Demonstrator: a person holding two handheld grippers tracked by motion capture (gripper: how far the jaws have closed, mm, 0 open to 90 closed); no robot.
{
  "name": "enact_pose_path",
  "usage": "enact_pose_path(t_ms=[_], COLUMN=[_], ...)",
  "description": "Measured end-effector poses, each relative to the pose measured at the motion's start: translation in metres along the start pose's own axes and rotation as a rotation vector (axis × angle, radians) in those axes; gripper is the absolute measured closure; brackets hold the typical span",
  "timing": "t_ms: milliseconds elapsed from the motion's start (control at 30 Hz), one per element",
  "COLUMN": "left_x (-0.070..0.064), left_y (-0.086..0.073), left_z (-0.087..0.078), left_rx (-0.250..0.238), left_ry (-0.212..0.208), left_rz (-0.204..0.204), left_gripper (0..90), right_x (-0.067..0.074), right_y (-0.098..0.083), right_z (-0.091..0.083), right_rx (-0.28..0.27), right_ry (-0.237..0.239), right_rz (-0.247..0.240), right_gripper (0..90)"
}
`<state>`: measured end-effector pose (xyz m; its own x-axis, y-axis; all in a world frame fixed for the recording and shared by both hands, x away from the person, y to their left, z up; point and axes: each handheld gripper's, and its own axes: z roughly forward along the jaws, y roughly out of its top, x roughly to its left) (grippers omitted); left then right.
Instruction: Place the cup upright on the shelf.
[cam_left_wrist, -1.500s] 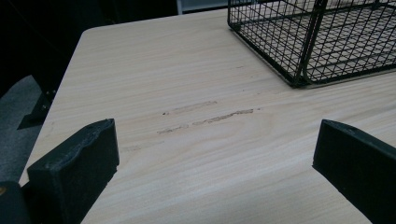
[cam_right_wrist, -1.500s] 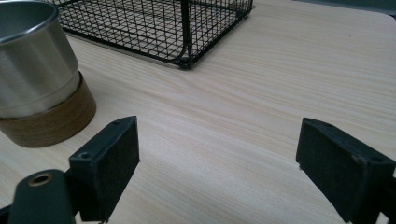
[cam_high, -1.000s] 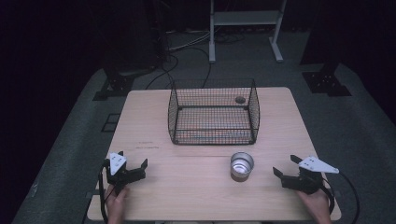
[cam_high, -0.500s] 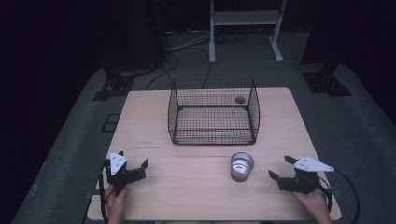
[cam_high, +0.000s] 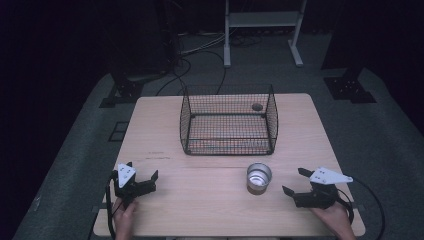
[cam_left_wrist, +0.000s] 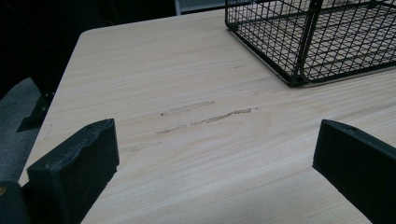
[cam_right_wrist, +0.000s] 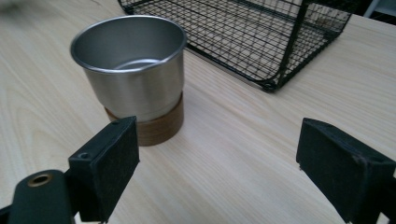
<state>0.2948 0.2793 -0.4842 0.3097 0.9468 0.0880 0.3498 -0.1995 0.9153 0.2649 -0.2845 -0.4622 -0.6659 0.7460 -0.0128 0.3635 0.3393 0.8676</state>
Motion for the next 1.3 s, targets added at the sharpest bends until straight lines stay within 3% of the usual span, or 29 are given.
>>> enact_pose_path(t_ms=[600,1300], left_x=[0.0,0.0], left_y=[0.0,0.0], left_z=[0.0,0.0], left_rx=[0.001,0.0], left_ry=[0.001,0.0], left_rz=[-0.001,0.0], left_gripper=[0.0,0.0], right_x=[0.015,0.034], right_y=[0.01,0.02], right_z=[0.008,0.026], right_rx=[0.038,0.075], right_ry=[0.084,0.145], right_rz=[-0.052,-0.094], right_gripper=[12.1,7.0])
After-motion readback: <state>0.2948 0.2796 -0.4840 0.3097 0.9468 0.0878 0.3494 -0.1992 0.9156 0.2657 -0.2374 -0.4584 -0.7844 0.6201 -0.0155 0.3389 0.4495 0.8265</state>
